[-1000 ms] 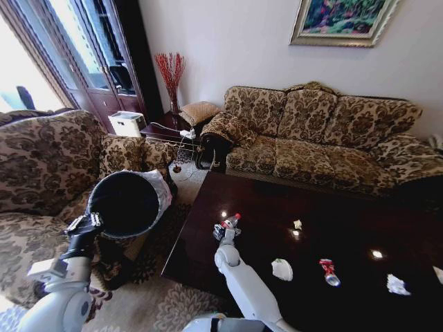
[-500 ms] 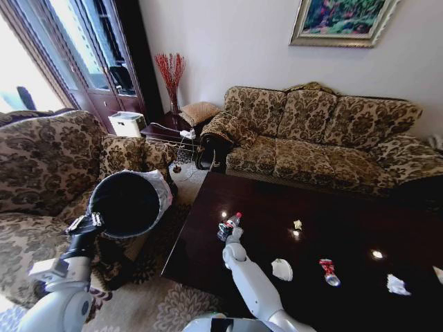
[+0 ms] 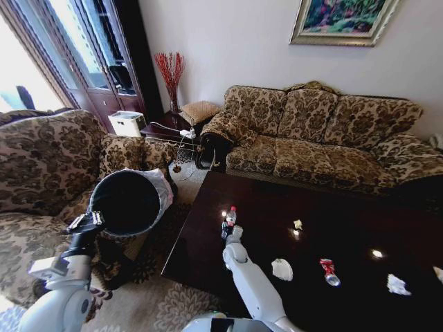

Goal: Move to the front of the table and place the trash on the table into the trash bin.

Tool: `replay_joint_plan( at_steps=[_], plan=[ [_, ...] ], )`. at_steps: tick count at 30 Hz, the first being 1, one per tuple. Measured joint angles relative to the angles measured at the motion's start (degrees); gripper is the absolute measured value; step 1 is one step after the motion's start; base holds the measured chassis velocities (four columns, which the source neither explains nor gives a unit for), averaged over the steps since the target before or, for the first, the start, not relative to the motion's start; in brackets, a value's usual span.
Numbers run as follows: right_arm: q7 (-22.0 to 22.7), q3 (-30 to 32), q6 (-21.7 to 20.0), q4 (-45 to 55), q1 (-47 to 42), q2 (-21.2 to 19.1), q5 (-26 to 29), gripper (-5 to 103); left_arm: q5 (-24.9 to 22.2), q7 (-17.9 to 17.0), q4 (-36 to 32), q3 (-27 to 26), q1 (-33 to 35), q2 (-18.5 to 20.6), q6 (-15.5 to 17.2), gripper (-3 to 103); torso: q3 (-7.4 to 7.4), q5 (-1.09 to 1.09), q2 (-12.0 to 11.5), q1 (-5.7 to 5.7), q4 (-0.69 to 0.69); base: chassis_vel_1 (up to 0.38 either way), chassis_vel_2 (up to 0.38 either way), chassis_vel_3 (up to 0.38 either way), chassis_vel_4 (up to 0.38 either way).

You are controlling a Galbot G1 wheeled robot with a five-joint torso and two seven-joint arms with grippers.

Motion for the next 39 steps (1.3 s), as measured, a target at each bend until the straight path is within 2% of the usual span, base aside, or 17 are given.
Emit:
replay_joint_plan(
  at_steps=[2, 4, 5, 7, 9, 10, 13, 16, 19, 22, 24, 28, 30, 32, 33, 35, 39],
  plan=[
    [-0.5, 0.1, -1.1, 7.5, -0.8, -2.8, -0.2, 33, -0.8, 0.1, 0.2, 0.4, -0.1, 1.0, 1.0, 3, -0.01, -0.05, 0.0, -0.01, -0.02, 0.0, 0.0, 0.0, 0.0],
    [-2.1, 0.9, -3.4, 20.3, -1.8, -9.7, 2.1, 26, -2.5, 0.1, 1.2, 1.7, -0.5, 3.4, 2.5, 3, -0.02, -0.04, 0.0, -0.03, -0.01, 0.0, 0.0, 0.0, 0.0],
    [-2.1, 0.9, -3.4, 20.3, -1.8, -9.7, 2.1, 26, -2.5, 0.1, 1.2, 1.7, -0.5, 3.4, 2.5, 3, -0.02, -0.04, 0.0, -0.03, -0.01, 0.0, 0.0, 0.0, 0.0],
    [-4.3, 3.1, -4.7, 29.2, -2.4, -15.6, 5.6, 23, -3.4, 0.2, 2.6, 3.0, -1.2, 5.8, 3.3, 3, -0.03, -0.02, 0.0, -0.03, -0.03, 0.0, 0.0, 0.0, 0.0],
    [-9.5, 7.1, -5.6, 36.2, -3.3, -22.7, 10.1, 20, -4.5, 0.0, 4.6, 5.1, -2.4, 9.3, 4.4, 3, -0.02, -0.02, 0.0, -0.02, -0.04, 0.0, 0.0, 0.0, 0.0],
    [-9.5, 7.1, -5.6, 36.2, -3.3, -22.7, 10.1, 20, -4.5, 0.0, 4.6, 5.1, -2.4, 9.3, 4.4, 3, -0.02, -0.02, 0.0, -0.02, -0.04, 0.0, 0.0, 0.0, 0.0],
    [-15.0, 10.8, -5.8, 40.2, -3.8, -27.9, 13.7, 20, -6.3, -0.7, 6.3, 7.7, -4.5, 13.2, 6.2, 3, -0.02, 0.01, 0.0, -0.02, -0.03, 0.0, 0.0, 0.0, 0.0],
    [-21.2, 13.7, -6.1, 43.8, -1.6, -34.9, 20.6, 20, -10.4, -2.7, 9.8, 13.9, -10.4, 20.8, 9.2, 3, -0.02, -0.04, 0.0, -0.03, -0.03, 0.0, 0.0, 0.0, 0.0],
    [-22.9, 13.9, -6.4, 44.5, 0.4, -37.4, 24.0, 20, -12.6, -3.6, 11.7, 17.1, -13.9, 24.3, 10.3, 3, -0.02, -0.02, 0.0, -0.03, -0.02, 0.0, 0.0, 0.0, 0.0],
    [-25.4, 12.2, -7.1, 45.5, 5.2, -41.5, 29.9, 20, -17.9, -4.4, 15.7, 25.2, -22.0, 31.0, 12.9, 3, -0.01, -0.01, 0.0, -0.01, -0.03, 0.0, 0.0, 0.0, 0.0],
    [-25.7, 11.6, -7.2, 45.6, 6.2, -42.0, 30.8, 20, -18.6, -4.4, 16.4, 27.0, -23.5, 32.0, 13.3, 3, -0.01, -0.01, 0.0, 0.0, -0.03, 0.0, 0.0, 0.0, 0.0],
    [-26.5, 5.2, -7.5, 45.1, 12.8, -43.8, 31.9, 20, -22.7, -5.1, 19.9, 40.2, -36.5, 37.5, 16.4, 3, -0.01, -0.01, 0.0, -0.02, -0.01, 0.0, 0.0, 0.0, 0.0],
    [-26.7, 4.2, -7.6, 44.9, 13.7, -43.8, 31.7, 20, -23.3, -5.3, 20.3, 42.0, -38.5, 38.1, 16.5, 3, -0.02, -0.02, 0.0, -0.02, -0.01, 0.0, 0.0, 0.0, 0.0],
    [-26.7, -0.8, -7.6, 44.2, 17.2, -43.3, 31.2, 20, -25.8, -6.1, 22.0, 50.4, -46.4, 40.0, 17.1, 3, -0.02, 0.0, 0.0, -0.02, -0.03, 0.0, 0.0, 0.0, 0.0],
    [-26.7, -0.8, -7.6, 44.2, 17.2, -43.3, 31.2, 20, -25.8, -6.1, 22.0, 50.4, -46.4, 40.0, 17.1, 3, -0.02, 0.0, 0.0, -0.02, -0.03, 0.0, 0.0, 0.0, 0.0],
    [-26.6, -6.3, -7.2, 43.3, 20.0, -42.1, 30.1, 20, -28.2, -6.3, 23.4, 58.3, -53.3, 40.9, 18.3, 3, -0.01, -0.05, 0.0, 0.0, -0.03, 0.0, 0.0, 0.0, 0.0],
    [-27.1, -10.8, -6.1, 41.2, 22.2, -40.2, 27.5, 20, -31.0, -7.1, 23.7, 63.1, -58.7, 41.0, 19.7, 3, -0.01, -0.02, 0.0, -0.01, -0.01, 0.0, 0.0, 0.0, 0.0]
  ],
)
